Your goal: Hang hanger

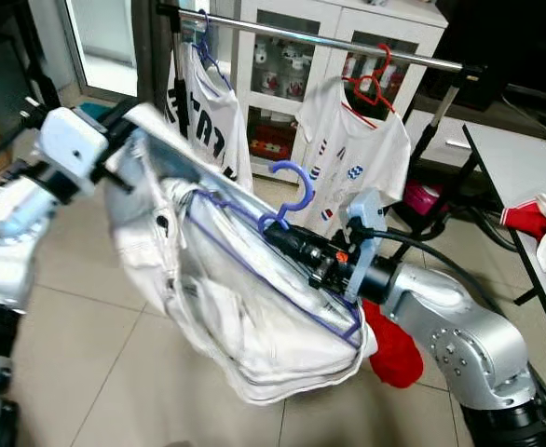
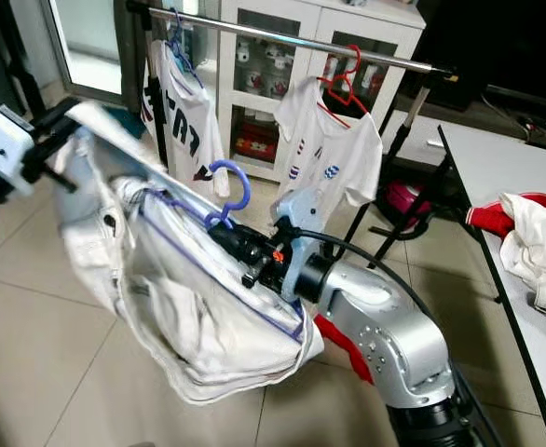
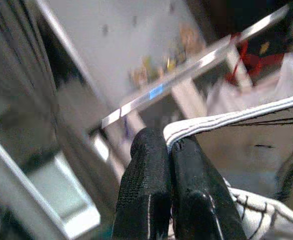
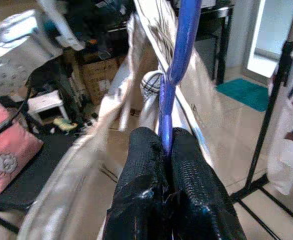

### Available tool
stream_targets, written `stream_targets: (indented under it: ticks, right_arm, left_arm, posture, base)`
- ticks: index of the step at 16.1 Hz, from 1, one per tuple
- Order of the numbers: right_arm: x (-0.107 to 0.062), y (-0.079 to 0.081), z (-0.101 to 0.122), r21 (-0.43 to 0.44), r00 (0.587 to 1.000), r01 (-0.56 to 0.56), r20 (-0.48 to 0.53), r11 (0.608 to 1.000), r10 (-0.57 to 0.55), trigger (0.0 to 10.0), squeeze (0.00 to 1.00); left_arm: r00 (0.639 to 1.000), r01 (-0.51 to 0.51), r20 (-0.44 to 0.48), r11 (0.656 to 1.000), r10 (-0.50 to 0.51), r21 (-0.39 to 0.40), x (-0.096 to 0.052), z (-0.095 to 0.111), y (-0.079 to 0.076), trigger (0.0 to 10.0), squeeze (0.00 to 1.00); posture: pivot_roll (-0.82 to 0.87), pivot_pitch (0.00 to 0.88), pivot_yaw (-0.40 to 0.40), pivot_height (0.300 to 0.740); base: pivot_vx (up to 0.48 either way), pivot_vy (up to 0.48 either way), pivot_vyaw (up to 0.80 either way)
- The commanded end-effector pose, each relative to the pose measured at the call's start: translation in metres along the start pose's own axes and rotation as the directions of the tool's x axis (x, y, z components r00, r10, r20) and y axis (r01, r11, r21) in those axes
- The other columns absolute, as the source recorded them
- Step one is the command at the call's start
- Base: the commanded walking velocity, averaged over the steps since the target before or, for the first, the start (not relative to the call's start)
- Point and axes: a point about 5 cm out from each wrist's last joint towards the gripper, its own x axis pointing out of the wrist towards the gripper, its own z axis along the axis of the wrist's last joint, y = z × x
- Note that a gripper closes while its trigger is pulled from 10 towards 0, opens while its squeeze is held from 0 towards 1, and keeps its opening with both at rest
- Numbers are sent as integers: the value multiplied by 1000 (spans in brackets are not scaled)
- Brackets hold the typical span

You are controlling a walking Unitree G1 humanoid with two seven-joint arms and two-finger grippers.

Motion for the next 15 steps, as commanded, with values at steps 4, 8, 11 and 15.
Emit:
stream_targets:
  ticks: [4,8,11,15]
  right_arm:
    - [-21,-3,9,19,996,-43,84,999,42,0,0]
    - [-22,-5,8,15,998,-33,48,999,32,0,0]
    - [-4,-20,-7,-178,967,108,-208,978,-145,0,0]
    - [39,-22,-20,-372,901,15,-397,928,-174,0,0]
  left_arm:
    - [961,-180,-224,981,161,-69,-23,-30,59,0,0]
    - [949,-228,-271,944,160,-241,-16,-47,49,0,0]
    - [993,-83,-104,969,60,-233,19,-15,34,0,0]
    - [995,97,59,968,-85,-233,70,34,4,0,0]
  posture:
    - [-48,0,-125,740]
    - [-71,0,-120,740]
    - [-73,0,-121,740]
    - [-72,0,-119,740]
  base:
    - [0,0,0]
    - [0,0,0]
    - [0,0,0]
    - [0,0,0]
